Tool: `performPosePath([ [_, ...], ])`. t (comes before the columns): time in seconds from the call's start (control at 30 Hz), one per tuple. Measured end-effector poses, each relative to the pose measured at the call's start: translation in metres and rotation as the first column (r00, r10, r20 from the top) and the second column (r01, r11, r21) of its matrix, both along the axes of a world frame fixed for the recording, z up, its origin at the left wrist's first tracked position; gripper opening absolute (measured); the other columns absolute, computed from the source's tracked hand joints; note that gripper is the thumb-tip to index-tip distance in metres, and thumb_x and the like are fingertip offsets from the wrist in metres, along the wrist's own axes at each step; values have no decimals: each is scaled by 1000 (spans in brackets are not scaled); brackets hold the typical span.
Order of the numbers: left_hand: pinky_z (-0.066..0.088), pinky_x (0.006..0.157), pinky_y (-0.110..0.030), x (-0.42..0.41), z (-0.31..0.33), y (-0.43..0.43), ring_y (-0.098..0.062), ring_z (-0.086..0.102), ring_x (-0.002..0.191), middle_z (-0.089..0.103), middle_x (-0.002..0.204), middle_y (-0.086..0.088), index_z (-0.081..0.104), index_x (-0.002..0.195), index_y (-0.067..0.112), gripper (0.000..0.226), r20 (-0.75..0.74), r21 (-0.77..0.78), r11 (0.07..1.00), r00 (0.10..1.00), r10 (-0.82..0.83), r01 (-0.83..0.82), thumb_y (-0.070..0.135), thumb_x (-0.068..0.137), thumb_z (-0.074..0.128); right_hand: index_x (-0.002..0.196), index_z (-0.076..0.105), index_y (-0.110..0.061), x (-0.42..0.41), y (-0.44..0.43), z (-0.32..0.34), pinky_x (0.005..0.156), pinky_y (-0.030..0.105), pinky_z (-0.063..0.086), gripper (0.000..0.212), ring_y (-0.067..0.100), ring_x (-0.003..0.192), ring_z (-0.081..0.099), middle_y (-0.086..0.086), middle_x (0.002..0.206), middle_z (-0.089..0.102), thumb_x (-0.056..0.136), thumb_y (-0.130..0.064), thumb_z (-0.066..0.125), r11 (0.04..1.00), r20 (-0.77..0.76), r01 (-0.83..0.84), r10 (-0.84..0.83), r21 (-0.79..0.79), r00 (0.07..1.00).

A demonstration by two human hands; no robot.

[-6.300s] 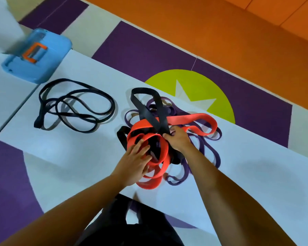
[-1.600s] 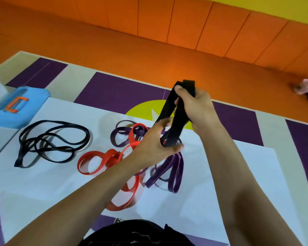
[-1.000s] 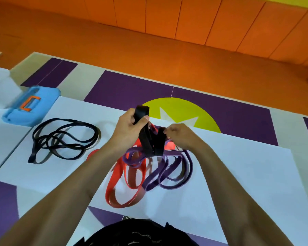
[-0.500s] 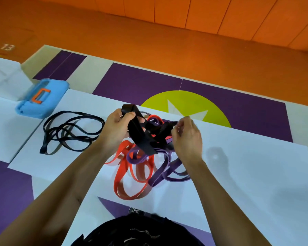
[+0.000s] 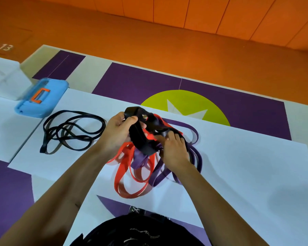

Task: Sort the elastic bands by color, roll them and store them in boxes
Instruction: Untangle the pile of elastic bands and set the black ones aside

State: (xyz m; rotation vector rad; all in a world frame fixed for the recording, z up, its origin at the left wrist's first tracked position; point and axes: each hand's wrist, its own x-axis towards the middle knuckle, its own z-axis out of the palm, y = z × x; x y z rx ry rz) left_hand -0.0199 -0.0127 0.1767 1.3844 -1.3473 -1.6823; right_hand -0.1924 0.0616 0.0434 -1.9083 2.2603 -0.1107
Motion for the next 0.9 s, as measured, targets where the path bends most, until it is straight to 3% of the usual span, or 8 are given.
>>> performPosePath([
  [0.1, 62, 79, -37, 2, 1, -1, -21, 75, 81, 78, 90, -9, 61, 120, 5, 21, 45, -14, 1000, 999, -22, 22, 16, 106, 49, 116, 73, -33, 2, -1, -10, 92, 45, 48, 35, 32, 102, 58, 9, 108, 59, 83, -24, 80, 998, -87, -55, 53, -26, 995],
  [0.2, 62, 83, -42, 7, 0, 2, -28, 76, 90, 76, 96, -16, 60, 123, 5, 23, 75, -7, 1000, 997, -26, 26, 16, 105, 50, 123, 66, -27, -3, -3, -12, 102, 48, 41, 37, 32, 118, 56, 6, 124, 61, 87, -33, 75, 988, -104, -136, 143, 75, 984],
  [0.33, 64, 73, -30, 9, -2, 2, -20, 77, 85, 77, 95, -15, 58, 120, 2, 20, 91, -47, 999, 996, -10, 15, 13, 104, 53, 115, 55, -19, -19, 5, 1, 98, 44, 43, 25, 33, 103, 62, 5, 104, 68, 94, -30, 63, 983, 311, -109, 59, 145, 949],
  [0.5, 62, 83, -33, 10, -3, 1, -19, 76, 86, 77, 87, -6, 58, 103, 13, 5, 234, -138, 983, 968, -90, 124, 10, 102, 55, 90, 48, -35, -28, 8, 36, 62, 44, 52, 11, 24, 59, 57, -1, 71, 60, 87, -24, 51, 966, 828, 253, -182, 50, 531],
  [0.63, 60, 85, -52, 20, -9, -10, -26, 73, 84, 74, 88, -4, 58, 100, 19, 11, 419, -225, 964, 907, -38, 144, 25, 92, 63, 81, 55, -33, -68, 2, 65, 54, 33, 31, 14, 15, 53, 34, -13, 55, 42, 88, -22, 50, 727, 918, 684, -229, -59, 323],
  [0.73, 61, 75, -57, 40, -29, -23, -32, 73, 79, 73, 86, -5, 55, 94, 28, 27, 424, -215, 971, 906, -5, 106, 47, 76, 58, 88, 63, -22, -119, 17, 75, 63, 37, 36, 13, 21, 60, 41, -3, 63, 47, 93, -25, 51, 530, 845, 837, -380, -135, 376],
  [0.8, 61, 75, -58, 43, -26, -22, -35, 73, 77, 73, 87, -8, 55, 92, 27, 25, 417, -206, 975, 909, 7, 87, 46, 76, 58, 89, 62, -10, -150, 33, 70, 73, 41, 42, 19, 35, 77, 51, 11, 75, 56, 95, -24, 50, 530, 681, 839, -568, -127, 462],
  [0.9, 61, 79, -57, 35, -12, -14, -35, 74, 75, 74, 87, -11, 55, 94, 21, 5, 374, -193, 980, 927, 19, 58, 19, 95, 60, 92, 64, -3, -178, 58, 48, 86, 44, 46, 25, 47, 98, 59, 26, 97, 65, 95, -26, 54, 591, 369, 799, -771, 111, 519],
])
